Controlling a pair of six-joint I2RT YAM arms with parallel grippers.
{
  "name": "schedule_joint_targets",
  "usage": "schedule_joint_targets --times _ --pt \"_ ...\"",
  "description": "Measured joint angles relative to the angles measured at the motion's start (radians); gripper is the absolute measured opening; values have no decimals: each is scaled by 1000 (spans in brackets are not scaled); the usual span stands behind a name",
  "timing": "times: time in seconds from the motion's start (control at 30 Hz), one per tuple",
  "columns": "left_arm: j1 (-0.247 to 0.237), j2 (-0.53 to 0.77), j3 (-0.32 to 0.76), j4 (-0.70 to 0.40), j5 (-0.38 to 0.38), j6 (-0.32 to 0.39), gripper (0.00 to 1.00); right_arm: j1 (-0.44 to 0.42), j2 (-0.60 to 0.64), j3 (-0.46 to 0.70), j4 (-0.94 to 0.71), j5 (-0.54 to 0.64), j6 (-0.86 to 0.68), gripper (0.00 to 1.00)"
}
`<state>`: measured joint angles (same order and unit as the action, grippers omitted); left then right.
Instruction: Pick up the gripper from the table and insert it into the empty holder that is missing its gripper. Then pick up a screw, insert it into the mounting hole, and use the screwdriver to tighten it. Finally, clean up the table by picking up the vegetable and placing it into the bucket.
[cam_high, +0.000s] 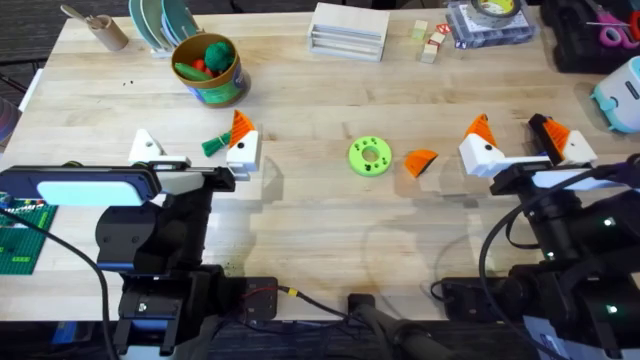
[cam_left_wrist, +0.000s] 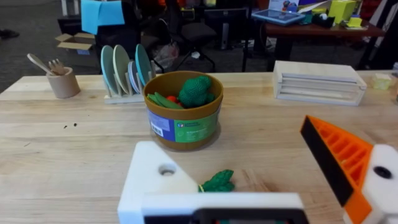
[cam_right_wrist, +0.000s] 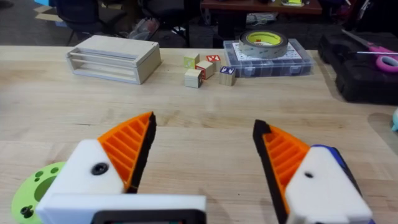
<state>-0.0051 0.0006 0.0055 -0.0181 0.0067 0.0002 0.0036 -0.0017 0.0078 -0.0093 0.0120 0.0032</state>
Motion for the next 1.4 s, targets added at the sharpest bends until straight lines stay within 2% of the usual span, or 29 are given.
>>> schedule_joint_targets --times 0.53,0.67,0.83,0.97,1.0,1.03,1.17,1.3,1.4 --pt "0 0 1 -5 0 0 993 0 0 3 -15 1 17 992" --pt "0 1 40 -134 -4 -9 992 0 0 38 -88 -3 76 992" --pt "0 48 221 -334 -42 -12 993 0 12 143 -281 -6 113 992" --pt "0 154 409 -457 -84 -12 993 0 77 273 -373 -6 124 992" --pt "0 193 459 -489 -91 -9 992 0 104 311 -394 -6 125 992" --pt "0 315 591 -588 -106 5 993 0 201 417 -449 -6 125 992" --pt "0 504 756 -710 -121 26 992 0 369 573 -545 -6 126 992" --pt "0 665 866 -732 -130 31 993 0 550 743 -659 -6 128 992" --pt "0 745 895 -711 -132 34 993 0 671 853 -717 -8 128 992"
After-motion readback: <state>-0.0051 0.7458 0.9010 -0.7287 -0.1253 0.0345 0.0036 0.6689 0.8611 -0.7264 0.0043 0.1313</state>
